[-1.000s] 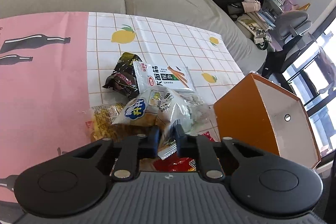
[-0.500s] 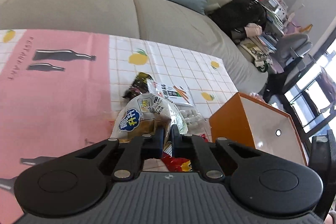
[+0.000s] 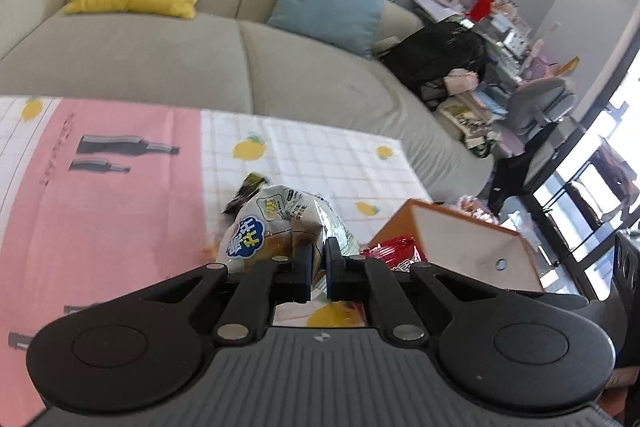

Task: Organize snacks
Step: 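Lift both held bags and carry them into the orange box, then open both tools to release the bags inside the box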

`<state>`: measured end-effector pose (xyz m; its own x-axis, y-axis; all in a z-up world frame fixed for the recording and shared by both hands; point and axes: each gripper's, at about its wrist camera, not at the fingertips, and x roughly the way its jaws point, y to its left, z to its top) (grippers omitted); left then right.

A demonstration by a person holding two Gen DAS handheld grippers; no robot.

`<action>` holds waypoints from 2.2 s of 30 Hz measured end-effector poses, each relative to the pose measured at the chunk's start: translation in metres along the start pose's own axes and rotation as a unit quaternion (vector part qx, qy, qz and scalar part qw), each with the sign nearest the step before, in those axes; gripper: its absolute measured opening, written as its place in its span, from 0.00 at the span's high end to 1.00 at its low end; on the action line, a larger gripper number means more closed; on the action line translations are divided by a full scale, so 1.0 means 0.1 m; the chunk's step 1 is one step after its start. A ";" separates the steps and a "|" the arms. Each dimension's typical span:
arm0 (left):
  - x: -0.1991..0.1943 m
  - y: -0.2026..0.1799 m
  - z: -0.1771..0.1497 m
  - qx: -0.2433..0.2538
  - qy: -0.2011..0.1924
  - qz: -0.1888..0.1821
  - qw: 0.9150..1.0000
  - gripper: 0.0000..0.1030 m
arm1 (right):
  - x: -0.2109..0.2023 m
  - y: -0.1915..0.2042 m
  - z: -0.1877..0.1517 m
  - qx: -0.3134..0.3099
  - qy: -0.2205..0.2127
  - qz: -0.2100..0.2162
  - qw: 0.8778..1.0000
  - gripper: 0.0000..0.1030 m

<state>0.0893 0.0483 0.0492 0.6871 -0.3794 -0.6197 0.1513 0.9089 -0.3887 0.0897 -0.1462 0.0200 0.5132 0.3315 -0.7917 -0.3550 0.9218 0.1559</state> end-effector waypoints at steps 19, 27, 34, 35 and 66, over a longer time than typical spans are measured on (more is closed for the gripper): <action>0.35 -1.24 0.17 0.099 0.014 -0.117 0.988 0.95 | -0.90 -1.09 -0.15 0.036 -0.014 -0.106 0.994 0.34; 0.81 -1.67 0.01 0.161 0.067 -0.153 0.973 0.95 | -0.95 -1.78 -0.30 0.102 0.019 -0.135 0.985 0.34; 1.28 -1.91 -0.17 0.245 0.129 -0.137 0.951 0.95 | -0.70 -2.27 -0.34 0.172 0.050 -0.133 0.975 0.34; 1.35 -1.94 -0.21 0.257 0.138 -0.133 0.947 0.95 | -0.62 -2.30 -0.32 0.174 0.054 -0.129 0.975 0.34; 1.89 -1.76 -0.32 0.305 0.217 -0.036 0.927 0.61 | 0.44 -2.43 -0.22 0.139 0.121 -0.113 0.976 0.34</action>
<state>0.1698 -0.1892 -0.0213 0.3299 -0.3558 -0.8744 0.6496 0.7576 -0.0632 0.1814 -0.3600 -0.0656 0.3427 0.0867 -0.9354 -0.0113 0.9960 0.0882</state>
